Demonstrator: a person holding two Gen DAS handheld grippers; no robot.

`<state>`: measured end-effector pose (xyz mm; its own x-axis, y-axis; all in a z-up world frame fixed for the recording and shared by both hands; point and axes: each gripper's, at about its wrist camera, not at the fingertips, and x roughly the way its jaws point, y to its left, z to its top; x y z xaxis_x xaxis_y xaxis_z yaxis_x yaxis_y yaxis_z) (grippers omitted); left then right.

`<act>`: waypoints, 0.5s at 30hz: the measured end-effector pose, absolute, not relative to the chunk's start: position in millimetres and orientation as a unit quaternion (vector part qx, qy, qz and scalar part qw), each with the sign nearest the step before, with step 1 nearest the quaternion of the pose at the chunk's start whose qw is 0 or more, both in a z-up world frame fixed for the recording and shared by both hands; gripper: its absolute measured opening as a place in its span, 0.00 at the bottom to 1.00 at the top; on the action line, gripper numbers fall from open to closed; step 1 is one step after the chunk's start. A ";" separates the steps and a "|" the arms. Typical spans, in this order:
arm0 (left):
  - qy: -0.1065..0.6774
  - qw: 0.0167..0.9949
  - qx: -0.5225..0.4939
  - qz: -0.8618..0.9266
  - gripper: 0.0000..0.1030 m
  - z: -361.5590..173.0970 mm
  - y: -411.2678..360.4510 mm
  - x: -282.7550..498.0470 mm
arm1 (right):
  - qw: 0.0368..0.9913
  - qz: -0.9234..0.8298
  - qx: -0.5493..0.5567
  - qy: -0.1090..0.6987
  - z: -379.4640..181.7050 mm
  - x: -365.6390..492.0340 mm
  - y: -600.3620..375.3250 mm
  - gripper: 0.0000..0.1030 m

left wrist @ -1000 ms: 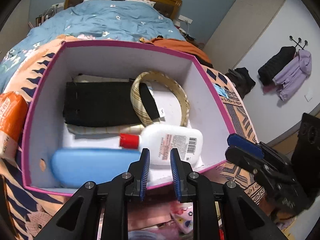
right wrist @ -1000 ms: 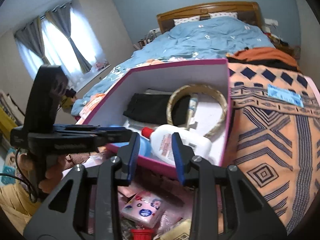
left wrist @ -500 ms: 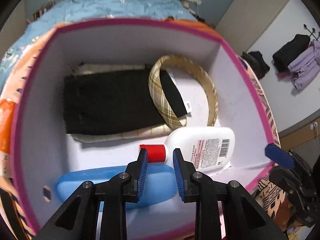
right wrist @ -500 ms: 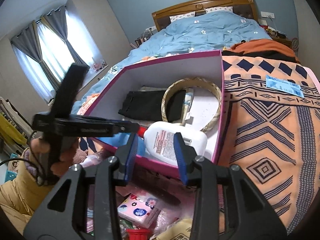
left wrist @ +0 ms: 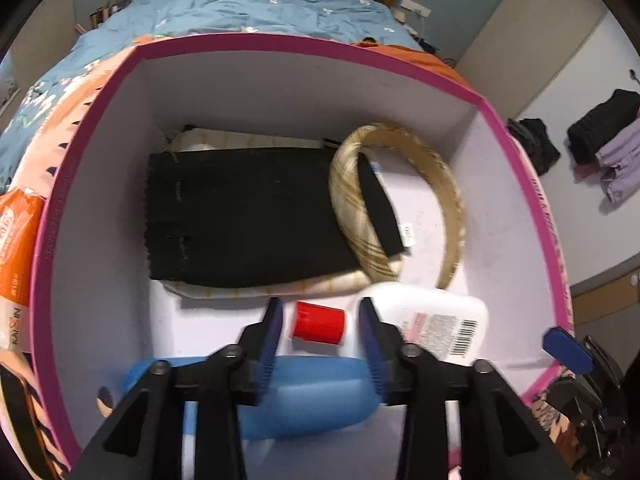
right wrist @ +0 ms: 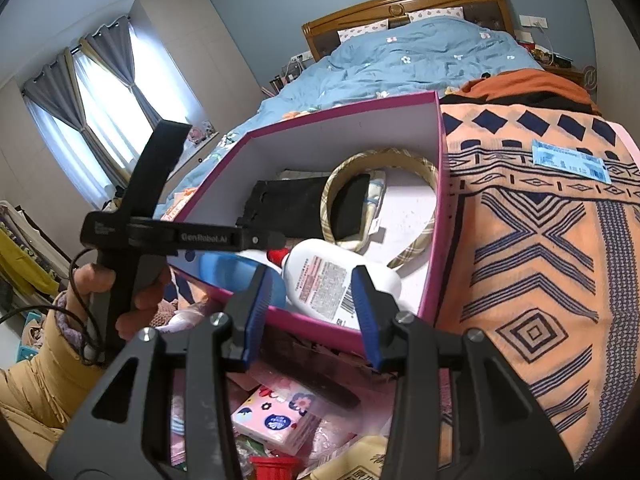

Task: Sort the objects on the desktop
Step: 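Lower the bottle into the box beside the blue glasses case, then open both grippers to release the bottle inside the box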

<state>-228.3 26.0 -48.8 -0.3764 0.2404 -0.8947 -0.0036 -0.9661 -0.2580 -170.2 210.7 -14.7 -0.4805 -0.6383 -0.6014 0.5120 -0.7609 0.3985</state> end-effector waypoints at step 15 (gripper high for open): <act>-0.090 0.155 -0.542 0.821 0.47 -41.1 56.6 -200.2 | 0.330 -0.860 0.380 -0.082 -14.2 -167.1 211.2 0.44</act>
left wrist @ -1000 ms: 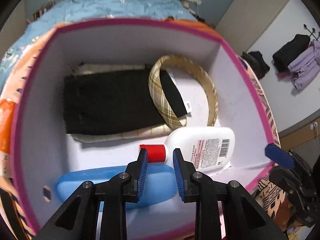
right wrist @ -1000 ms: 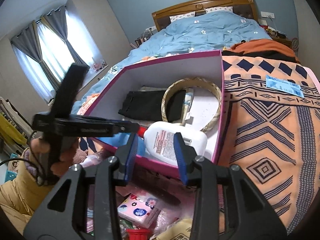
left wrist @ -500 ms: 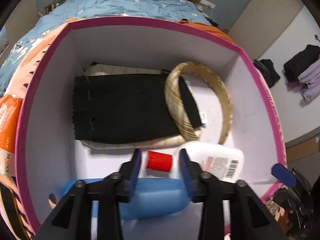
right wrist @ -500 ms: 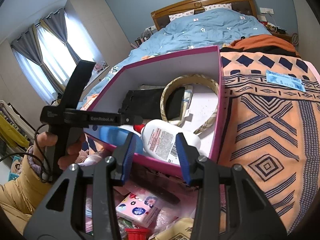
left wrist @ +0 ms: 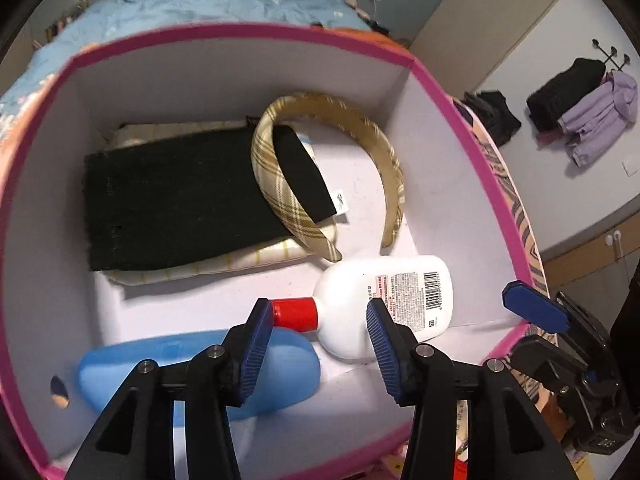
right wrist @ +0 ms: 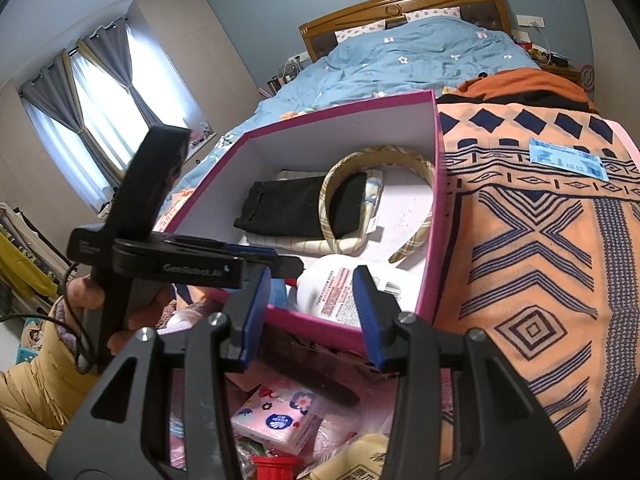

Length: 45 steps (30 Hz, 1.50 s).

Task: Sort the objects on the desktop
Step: 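Open both grippers to release the bottle inside the box, then pull both grippers back from the box over the clutter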

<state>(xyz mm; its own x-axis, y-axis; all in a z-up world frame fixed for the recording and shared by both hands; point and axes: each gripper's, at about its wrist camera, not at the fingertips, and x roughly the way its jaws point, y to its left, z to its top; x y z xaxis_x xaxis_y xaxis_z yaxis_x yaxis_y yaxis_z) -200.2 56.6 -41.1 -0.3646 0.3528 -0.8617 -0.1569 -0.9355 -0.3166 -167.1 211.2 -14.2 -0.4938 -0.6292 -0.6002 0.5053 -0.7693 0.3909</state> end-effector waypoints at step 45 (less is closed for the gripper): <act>0.010 -0.001 -0.332 0.943 1.00 8.5 47.2 -18.9 | 0.292 -0.900 0.324 0.015 -9.7 -62.3 184.5 0.95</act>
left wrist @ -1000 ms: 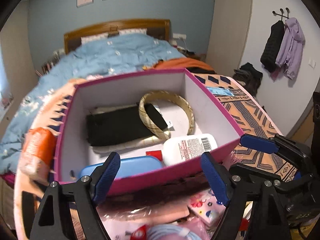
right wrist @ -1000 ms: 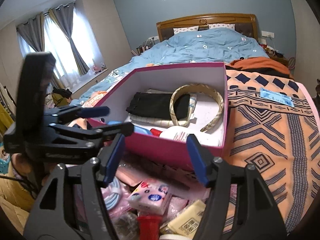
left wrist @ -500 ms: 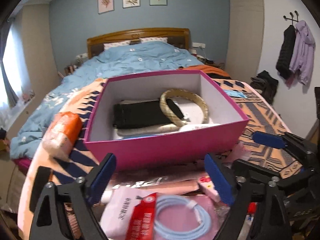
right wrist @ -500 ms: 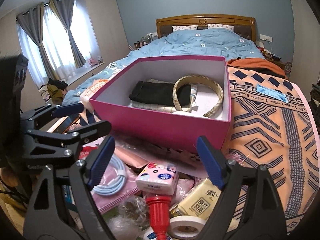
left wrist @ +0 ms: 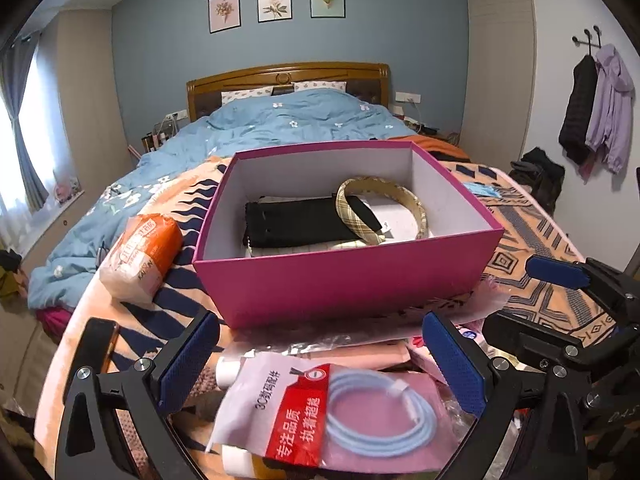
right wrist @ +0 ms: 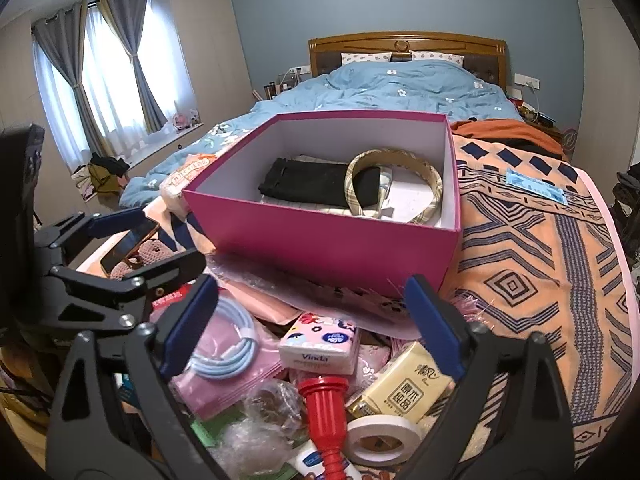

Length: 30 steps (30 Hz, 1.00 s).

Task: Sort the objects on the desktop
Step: 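Pull both grippers back from the box over the clutter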

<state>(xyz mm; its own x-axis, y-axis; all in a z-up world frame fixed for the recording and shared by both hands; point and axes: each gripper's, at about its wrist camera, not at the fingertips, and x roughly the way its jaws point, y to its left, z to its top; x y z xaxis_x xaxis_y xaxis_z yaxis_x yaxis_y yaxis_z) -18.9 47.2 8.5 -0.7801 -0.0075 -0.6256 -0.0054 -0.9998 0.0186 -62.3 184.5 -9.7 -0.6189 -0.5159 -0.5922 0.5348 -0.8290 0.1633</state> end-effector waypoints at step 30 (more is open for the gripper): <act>-0.005 0.019 0.335 -0.942 1.00 -1.6 43.0 -1.6 | 0.290 -0.899 0.327 0.018 -17.2 -47.2 177.3 0.99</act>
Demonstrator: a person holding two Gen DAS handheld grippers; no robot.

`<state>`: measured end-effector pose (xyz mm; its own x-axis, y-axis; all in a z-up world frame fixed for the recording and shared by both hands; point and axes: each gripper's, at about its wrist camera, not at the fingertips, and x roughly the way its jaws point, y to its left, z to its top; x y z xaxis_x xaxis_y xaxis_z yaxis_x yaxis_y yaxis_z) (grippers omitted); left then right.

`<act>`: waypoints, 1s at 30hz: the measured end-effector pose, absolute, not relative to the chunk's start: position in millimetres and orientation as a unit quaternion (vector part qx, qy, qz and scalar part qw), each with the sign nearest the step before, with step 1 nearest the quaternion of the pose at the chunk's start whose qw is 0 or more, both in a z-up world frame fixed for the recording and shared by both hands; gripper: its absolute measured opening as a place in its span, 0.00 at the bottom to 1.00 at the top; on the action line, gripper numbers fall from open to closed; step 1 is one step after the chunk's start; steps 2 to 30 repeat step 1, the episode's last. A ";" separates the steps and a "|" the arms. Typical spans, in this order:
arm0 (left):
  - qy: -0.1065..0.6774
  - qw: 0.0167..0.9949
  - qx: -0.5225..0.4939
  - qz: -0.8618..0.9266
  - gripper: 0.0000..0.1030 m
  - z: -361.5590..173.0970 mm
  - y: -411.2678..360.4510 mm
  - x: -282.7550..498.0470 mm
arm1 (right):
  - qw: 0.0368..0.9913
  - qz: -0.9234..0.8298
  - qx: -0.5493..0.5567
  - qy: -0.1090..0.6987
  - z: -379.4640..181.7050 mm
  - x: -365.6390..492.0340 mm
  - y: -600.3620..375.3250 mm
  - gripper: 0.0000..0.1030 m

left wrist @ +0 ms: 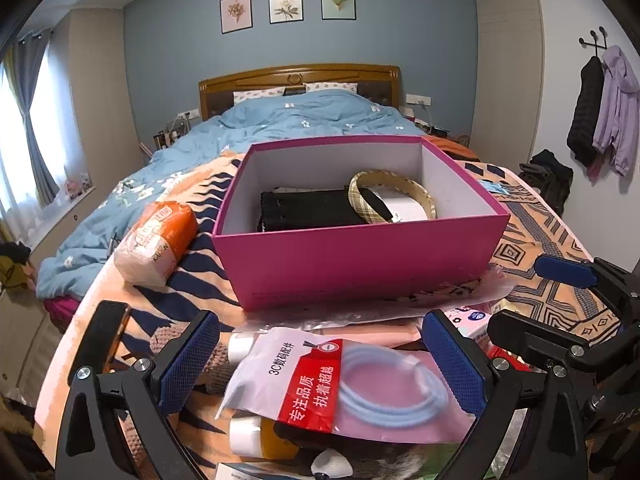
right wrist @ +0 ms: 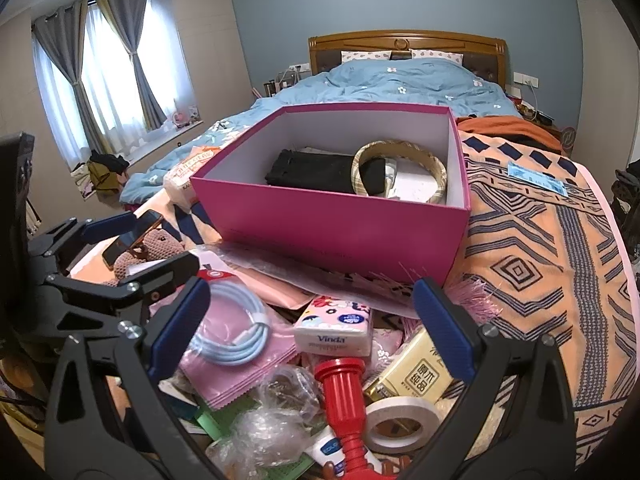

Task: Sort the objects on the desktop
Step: 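Pull both grippers back from the box over the clutter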

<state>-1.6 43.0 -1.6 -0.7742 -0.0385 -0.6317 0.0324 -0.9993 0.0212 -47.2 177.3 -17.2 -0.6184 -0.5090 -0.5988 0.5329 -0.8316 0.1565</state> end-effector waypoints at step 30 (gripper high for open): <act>-0.003 0.019 0.338 -0.941 1.00 -2.1 42.9 -2.0 | 0.289 -0.900 0.327 0.018 -17.2 -47.3 177.7 0.99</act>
